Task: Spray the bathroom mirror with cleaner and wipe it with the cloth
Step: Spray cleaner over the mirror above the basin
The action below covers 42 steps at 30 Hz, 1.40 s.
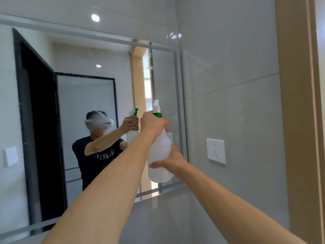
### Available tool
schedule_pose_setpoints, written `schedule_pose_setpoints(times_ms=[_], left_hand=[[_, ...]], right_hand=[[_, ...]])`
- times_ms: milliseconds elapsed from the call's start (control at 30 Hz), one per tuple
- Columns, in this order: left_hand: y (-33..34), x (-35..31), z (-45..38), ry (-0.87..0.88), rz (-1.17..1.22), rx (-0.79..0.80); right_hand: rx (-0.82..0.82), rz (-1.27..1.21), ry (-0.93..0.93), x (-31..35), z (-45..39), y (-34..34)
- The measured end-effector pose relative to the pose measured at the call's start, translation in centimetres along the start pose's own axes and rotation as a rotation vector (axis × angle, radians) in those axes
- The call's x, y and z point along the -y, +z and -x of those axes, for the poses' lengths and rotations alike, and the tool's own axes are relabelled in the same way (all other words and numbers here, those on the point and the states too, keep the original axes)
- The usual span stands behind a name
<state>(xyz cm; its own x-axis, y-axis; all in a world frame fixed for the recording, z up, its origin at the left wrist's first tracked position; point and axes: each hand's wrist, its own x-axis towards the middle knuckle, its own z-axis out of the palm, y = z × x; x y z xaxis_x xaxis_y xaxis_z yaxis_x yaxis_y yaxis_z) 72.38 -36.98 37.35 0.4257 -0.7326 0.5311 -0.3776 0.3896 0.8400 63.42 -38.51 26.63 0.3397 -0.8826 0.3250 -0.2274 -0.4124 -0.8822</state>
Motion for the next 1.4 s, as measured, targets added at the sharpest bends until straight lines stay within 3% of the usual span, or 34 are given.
schedule_pose_setpoints(times_ms=[333, 667, 1133, 1400], left_hand=[[-6.8, 0.1, 0.7, 0.018, -0.046, -0.035], [-15.5, -1.3, 1.3, 0.049, -0.115, -0.229], [-23.1, 0.2, 3.6, -0.028, -0.092, -0.332], [-27.1, -1.4, 5.5, 0.034, -0.073, -0.432]], right_hand=[[0.137, -0.028, -0.054, 2.4, -0.3, 5.3], [0.267, -0.170, -0.242, 7.1, 0.3, 12.3], [0.425, -0.146, -0.229, 9.2, 2.4, 18.9], [0.496, -0.165, -0.289, 12.2, 3.5, 21.9]])
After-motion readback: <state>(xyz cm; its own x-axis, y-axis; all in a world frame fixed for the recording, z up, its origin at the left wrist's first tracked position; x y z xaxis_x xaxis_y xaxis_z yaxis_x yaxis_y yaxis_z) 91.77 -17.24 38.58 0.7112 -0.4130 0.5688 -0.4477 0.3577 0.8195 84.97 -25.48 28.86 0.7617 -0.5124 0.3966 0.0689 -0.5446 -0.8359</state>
